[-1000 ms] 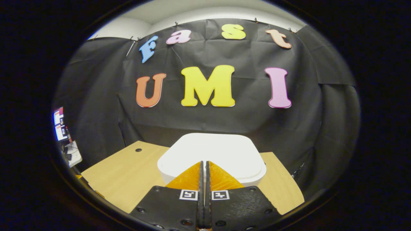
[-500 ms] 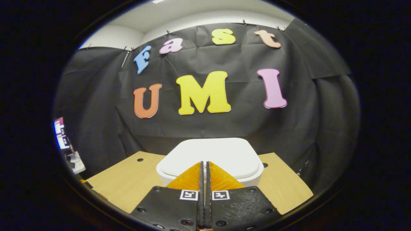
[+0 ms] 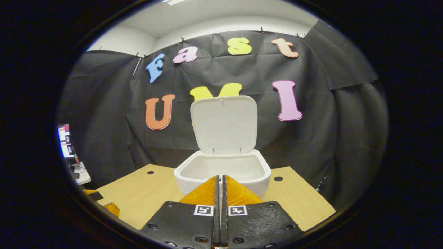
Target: Press the lid of the desktop garbage bin to open it, pick up the crumpled paper on the desktop and throw it into the bin, then pick up the pop can on the desktop and drop it into the bin, and finally close the garbage bin lid.
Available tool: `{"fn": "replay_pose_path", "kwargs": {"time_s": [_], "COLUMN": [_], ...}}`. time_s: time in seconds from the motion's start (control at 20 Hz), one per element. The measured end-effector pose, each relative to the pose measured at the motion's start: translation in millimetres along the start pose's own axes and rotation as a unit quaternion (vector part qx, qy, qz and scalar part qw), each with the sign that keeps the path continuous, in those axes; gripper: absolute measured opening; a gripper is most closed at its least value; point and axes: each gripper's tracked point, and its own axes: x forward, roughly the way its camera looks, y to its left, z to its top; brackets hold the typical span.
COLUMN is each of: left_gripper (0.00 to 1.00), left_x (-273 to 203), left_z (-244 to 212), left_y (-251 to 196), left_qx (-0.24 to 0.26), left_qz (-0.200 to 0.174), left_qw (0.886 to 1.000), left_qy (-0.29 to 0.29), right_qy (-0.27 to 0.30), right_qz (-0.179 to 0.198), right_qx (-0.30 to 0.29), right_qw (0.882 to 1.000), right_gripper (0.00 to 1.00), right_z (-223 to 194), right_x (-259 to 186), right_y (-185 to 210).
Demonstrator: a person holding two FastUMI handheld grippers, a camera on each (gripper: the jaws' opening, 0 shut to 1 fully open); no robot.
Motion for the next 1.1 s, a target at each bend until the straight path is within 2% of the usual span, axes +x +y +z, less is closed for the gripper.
{"fn": "replay_pose_path", "kwargs": {"time_s": [0.1, 0.15, 0.2, 0.25, 0.45, 0.6, 0.75, 0.85, 1.1], "left_gripper": [0.99, 0.99, 0.99, 0.99, 0.99, 0.99, 0.99, 1.00, 0.99], "left_x": [2.9, 4.8, 6.2, 6.8, 19.4, 28.1, 32.3, 37.0, 45.6], "left_z": [-5.0, -8.1, -12.0, -14.6, -30.1, -48.4, -65.9, -79.2, -116.1], "left_y": [-2.7, -4.8, -7.7, -9.5, -12.9, -13.9, -10.9, -9.7, -22.5], "left_qx": [0.001, 0.001, 0.002, 0.004, 0.015, 0.005, 0.005, 0.008, -0.001], "left_qz": [-0.005, -0.006, -0.009, -0.012, -0.012, -0.016, -0.013, -0.013, -0.038], "left_qw": [1.000, 1.000, 1.000, 1.000, 0.999, 0.997, 0.995, 0.993, 0.984], "left_qy": [0.008, 0.013, 0.018, 0.023, 0.044, 0.070, 0.094, 0.113, 0.173], "right_qy": [-0.008, -0.011, -0.014, -0.017, -0.032, -0.037, -0.041, -0.039, -0.035], "right_qz": [0.013, 0.014, 0.010, 0.010, 0.003, -0.014, -0.009, -0.008, 0.002], "right_qx": [0.011, 0.010, 0.003, -0.004, -0.021, -0.044, -0.040, -0.026, -0.023], "right_qw": [1.000, 1.000, 1.000, 1.000, 0.999, 0.998, 0.998, 0.999, 0.999], "right_gripper": [0.14, 0.29, 0.37, 0.41, 0.72, 0.82, 0.95, 0.97, 0.95], "right_z": [0.5, -0.8, -2.8, -5.2, -14.5, -22.6, -32.0, -38.9, -55.3], "right_x": [-12.0, -18.3, -23.8, -30.2, -50.8, -59.4, -67.8, -71.9, -85.2], "right_y": [4.5, 3.3, 1.2, 0.5, -4.8, -14.3, -20.5, -25.3, -27.7]}}
